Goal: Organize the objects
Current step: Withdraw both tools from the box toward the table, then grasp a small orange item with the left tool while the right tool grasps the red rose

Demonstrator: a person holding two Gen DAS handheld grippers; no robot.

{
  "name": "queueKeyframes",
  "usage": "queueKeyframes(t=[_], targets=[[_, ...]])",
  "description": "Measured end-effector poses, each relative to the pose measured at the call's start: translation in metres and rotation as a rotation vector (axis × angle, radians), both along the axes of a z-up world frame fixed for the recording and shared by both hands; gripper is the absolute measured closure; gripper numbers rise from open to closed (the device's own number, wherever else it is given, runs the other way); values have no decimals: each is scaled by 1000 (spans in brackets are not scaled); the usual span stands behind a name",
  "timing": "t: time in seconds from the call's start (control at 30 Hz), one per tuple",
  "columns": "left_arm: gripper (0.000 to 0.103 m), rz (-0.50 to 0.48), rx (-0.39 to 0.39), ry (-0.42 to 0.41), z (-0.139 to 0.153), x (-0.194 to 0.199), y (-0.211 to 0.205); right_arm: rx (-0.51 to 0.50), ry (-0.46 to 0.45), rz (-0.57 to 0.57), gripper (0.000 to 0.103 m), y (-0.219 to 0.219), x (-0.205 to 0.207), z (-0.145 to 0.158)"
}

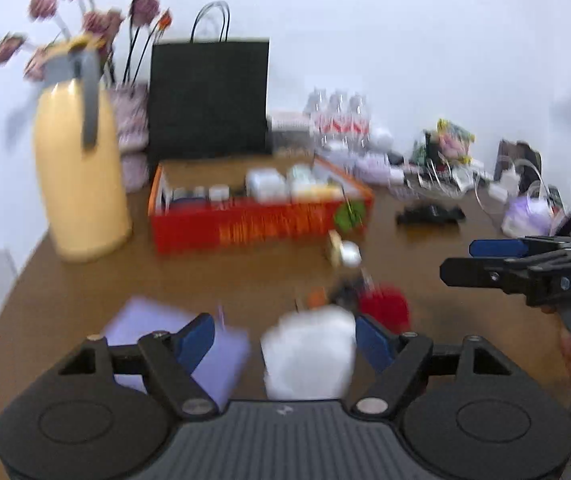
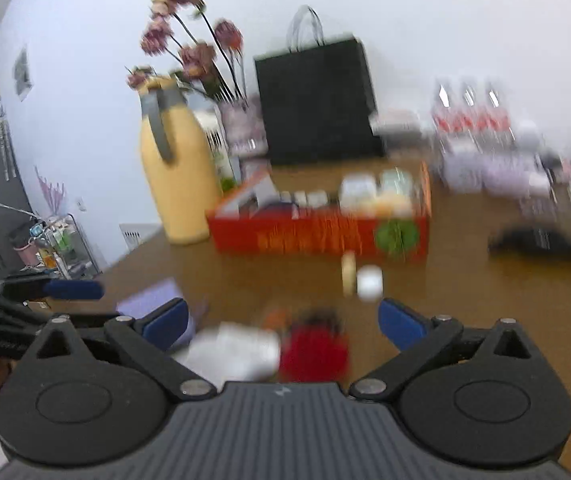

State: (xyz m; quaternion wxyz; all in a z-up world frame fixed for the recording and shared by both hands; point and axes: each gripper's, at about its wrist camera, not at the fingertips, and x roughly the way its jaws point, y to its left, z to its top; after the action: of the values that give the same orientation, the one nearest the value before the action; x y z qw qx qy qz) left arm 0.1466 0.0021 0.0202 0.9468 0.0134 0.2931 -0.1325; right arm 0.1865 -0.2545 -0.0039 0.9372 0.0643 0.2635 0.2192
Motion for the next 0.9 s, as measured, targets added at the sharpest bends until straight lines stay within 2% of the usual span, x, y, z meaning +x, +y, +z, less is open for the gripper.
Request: queueKeyframes(t=[0.1,0.23,0.33,0.4,0.47,0.53,0.6,0.8,0.87,0.9], targets=[[28,35,6,60,-14,-25,0,-35,72,-62,0,-3,-32,-19],[28,41,74,1,-3,-39,-1,-32,143,-22,0,-11,-57,-19],[28,-4,66,-66,7,-48,-5,-56,69,-3,0,-12,-71,-1],[35,-23,40,-72,6,-43,-9,-64,36,-18,0,-12,-72,5],[46,-45,31,-60,1,-28,-14,-67,29,-36,0,-10,-66,2],[63,-40,46,-30,-6,-2,-19,-92,42,-49,0,-5,-52,-5],[70,-34,41,11,-11,31,-22,-138,29,-56,2,4,-39,-12],[70,-51,64,43,-28,116,-41,-210,3,-57,8,34,7,-29],[69,-16,92,74,-39,139,-48,-233,14,-55,11,44,21,-36],[75,6,109,94,-45,148,-51,-243,16,-52,11,49,28,-40]])
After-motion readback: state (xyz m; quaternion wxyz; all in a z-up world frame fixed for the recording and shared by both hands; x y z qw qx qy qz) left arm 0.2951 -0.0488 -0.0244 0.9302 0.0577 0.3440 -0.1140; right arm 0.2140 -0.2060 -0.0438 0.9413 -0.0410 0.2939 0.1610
